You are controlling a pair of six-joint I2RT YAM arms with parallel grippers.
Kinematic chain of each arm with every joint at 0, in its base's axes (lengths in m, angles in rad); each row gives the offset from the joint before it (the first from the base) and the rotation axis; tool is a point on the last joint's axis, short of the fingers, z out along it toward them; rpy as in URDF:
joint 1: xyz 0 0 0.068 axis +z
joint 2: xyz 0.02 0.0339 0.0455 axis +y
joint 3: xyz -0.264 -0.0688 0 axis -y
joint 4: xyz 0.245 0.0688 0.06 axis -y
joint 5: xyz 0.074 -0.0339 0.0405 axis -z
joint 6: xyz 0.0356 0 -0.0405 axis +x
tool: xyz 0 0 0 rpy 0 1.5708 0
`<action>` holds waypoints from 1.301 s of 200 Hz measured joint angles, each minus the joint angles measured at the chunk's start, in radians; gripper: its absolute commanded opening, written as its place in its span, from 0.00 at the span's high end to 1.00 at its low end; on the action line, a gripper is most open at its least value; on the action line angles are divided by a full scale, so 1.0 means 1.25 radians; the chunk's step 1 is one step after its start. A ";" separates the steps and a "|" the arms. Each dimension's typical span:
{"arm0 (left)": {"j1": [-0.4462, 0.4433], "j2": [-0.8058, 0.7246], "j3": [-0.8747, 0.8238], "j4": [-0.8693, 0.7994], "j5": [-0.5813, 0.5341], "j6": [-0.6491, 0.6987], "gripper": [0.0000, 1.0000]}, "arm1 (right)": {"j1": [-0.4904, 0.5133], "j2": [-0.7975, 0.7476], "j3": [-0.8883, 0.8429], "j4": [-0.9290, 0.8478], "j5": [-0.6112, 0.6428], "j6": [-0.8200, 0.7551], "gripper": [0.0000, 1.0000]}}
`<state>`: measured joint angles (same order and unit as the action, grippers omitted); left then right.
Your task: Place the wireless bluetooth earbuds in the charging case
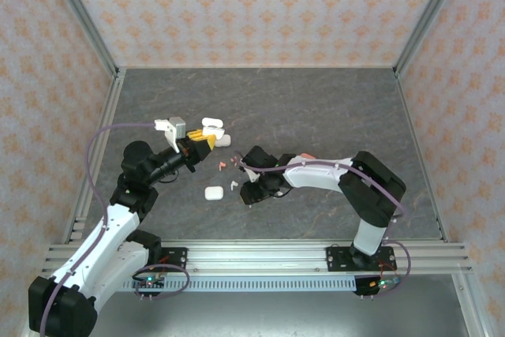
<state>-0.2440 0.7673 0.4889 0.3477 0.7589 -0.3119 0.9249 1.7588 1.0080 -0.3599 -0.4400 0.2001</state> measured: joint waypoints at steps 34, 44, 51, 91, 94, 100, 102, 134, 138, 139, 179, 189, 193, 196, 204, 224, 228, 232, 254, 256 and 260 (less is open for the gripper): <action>0.000 0.000 0.000 -0.002 0.000 0.006 1.00 | 0.004 -0.003 -0.006 0.001 -0.005 -0.002 0.64; 0.000 0.000 0.000 -0.003 0.000 0.006 1.00 | 0.004 -0.007 -0.011 0.001 -0.005 -0.002 0.65; 0.000 0.000 0.000 -0.003 0.000 0.006 1.00 | 0.005 -0.010 -0.016 0.001 -0.006 -0.002 0.65; 0.000 0.000 0.000 -0.003 0.000 0.006 1.00 | 0.005 -0.014 -0.021 0.000 -0.007 -0.002 0.71; 0.000 0.000 0.000 -0.003 0.000 0.006 1.00 | 0.005 -0.014 -0.021 0.000 -0.007 -0.002 0.72; 0.000 0.000 0.000 -0.003 0.000 0.006 1.00 | 0.005 -0.014 -0.021 0.000 -0.007 -0.002 0.74; 0.000 0.000 0.000 -0.003 0.000 0.006 1.00 | 0.005 -0.014 -0.022 0.000 -0.007 -0.003 0.74; 0.000 0.000 0.000 -0.003 0.000 0.006 1.00 | 0.007 -0.014 -0.022 -0.001 -0.008 -0.006 0.81; 0.000 0.000 0.000 -0.003 0.000 0.006 1.00 | 0.007 -0.014 -0.022 -0.001 -0.007 -0.006 0.81; 0.000 0.000 0.000 -0.003 0.000 0.006 1.00 | 0.007 -0.014 -0.022 -0.001 -0.007 -0.006 0.81; 0.000 0.000 0.000 -0.004 0.000 0.005 1.00 | 0.007 -0.072 -0.034 -0.014 0.031 -0.012 0.81; 0.000 0.001 0.000 -0.004 0.001 0.005 1.00 | 0.007 -0.111 -0.037 -0.016 0.049 -0.015 0.81; 0.000 0.001 0.000 -0.004 0.002 0.005 1.00 | 0.007 -0.132 -0.038 -0.017 0.062 -0.017 0.81; 0.000 0.001 0.000 -0.003 0.003 0.005 1.00 | 0.007 -0.146 -0.038 -0.017 0.067 -0.018 0.81; -0.003 0.001 0.000 -0.003 0.007 0.005 1.00 | 0.007 -0.187 -0.038 -0.014 0.086 -0.024 0.81; -0.018 0.001 0.000 -0.002 0.012 0.005 1.00 | 0.004 -0.295 -0.036 -0.005 0.137 -0.040 0.81; -0.023 0.001 0.000 0.000 0.012 0.005 1.00 | 0.003 -0.314 -0.036 -0.003 0.148 -0.044 0.81; -0.030 0.001 0.000 0.001 0.013 0.005 1.00 | 0.003 -0.336 -0.034 0.000 0.158 -0.050 0.81; -0.071 0.010 0.000 0.020 0.015 0.005 1.00 | -0.002 -0.423 -0.008 0.012 0.212 -0.085 0.81; -0.075 0.012 0.000 0.021 0.015 0.005 1.00 | -0.003 -0.429 -0.004 0.013 0.216 -0.090 0.81; -0.083 0.016 0.000 0.025 0.015 0.006 1.00 | -0.004 -0.439 0.002 0.018 0.222 -0.097 0.81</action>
<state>-0.3481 0.7876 0.4889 0.3794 0.7773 -0.3046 0.9199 1.2098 1.0111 -0.3378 -0.1623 0.0788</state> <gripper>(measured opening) 0.183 0.193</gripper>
